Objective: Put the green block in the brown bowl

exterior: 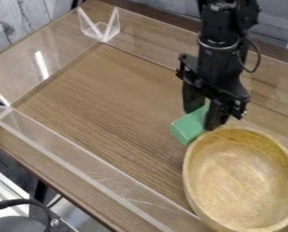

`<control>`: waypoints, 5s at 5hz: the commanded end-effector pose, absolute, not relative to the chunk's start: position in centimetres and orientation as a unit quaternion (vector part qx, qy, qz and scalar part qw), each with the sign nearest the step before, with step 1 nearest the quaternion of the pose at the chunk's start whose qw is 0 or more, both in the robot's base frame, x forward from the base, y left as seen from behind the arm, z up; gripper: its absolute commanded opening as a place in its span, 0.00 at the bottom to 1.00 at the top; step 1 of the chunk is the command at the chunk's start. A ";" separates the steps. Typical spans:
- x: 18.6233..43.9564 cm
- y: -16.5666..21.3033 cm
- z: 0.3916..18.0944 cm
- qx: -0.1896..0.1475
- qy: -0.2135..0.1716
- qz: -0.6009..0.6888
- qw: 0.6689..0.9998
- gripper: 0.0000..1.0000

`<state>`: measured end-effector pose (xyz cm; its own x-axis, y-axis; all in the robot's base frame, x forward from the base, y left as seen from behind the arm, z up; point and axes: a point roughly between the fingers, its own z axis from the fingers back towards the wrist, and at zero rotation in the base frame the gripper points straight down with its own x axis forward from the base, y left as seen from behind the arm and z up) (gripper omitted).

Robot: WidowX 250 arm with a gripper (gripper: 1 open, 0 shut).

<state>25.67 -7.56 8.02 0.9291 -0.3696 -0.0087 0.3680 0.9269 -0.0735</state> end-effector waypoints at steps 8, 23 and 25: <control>24.5 -12.3 9.3 -0.059 -0.011 -0.215 0.975 0.00; 25.2 -11.1 9.6 -0.059 0.011 -0.203 0.977 0.00; 25.2 -11.1 9.7 -0.059 0.013 -0.202 0.978 0.00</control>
<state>24.19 -10.86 8.45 0.9141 -0.4022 -0.0520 0.3939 0.9111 -0.1215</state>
